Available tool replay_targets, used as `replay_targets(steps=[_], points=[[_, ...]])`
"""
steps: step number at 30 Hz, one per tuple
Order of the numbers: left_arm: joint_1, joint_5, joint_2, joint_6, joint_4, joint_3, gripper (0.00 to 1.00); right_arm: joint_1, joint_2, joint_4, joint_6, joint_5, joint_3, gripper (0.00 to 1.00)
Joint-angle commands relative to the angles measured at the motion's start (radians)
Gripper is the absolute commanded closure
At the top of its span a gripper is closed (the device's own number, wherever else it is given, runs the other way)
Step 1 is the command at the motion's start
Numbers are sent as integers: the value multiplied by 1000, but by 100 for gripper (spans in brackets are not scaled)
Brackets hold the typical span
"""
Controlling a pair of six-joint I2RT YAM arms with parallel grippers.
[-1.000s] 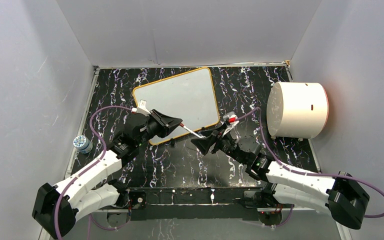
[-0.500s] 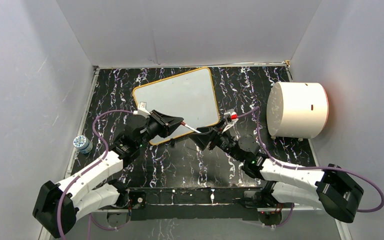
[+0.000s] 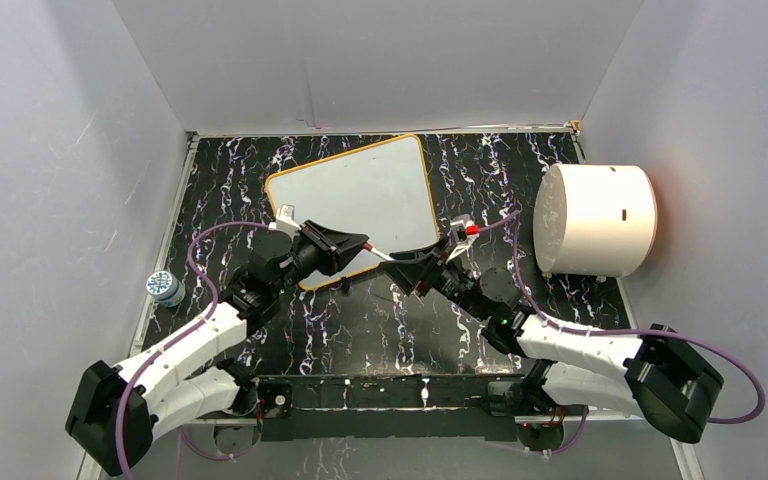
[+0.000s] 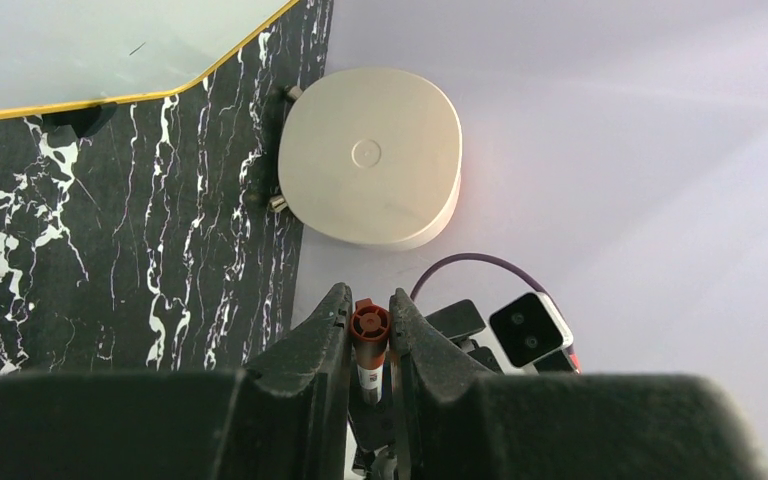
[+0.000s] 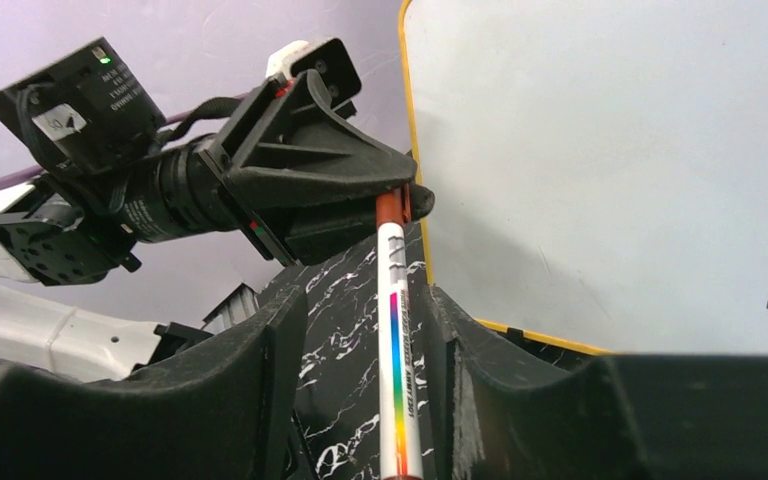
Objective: Write a sentence on the whiteboard
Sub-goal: Open the pen cap.
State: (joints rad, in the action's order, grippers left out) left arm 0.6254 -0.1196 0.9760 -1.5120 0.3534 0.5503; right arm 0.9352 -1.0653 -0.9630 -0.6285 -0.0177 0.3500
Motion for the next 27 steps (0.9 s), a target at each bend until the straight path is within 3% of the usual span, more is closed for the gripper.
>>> replay_targets(steps=[1, 17, 27], points=[[2, -16, 0, -12, 36, -9, 100, -10, -1, -112, -12, 12, 24, 49], [2, -11, 16, -11, 61, -17, 100, -15, -16, -90, -18, 12, 32, 67], [2, -1, 17, 20, 50, 7, 100, -16, -9, -11, -4, 7, 52, 68]])
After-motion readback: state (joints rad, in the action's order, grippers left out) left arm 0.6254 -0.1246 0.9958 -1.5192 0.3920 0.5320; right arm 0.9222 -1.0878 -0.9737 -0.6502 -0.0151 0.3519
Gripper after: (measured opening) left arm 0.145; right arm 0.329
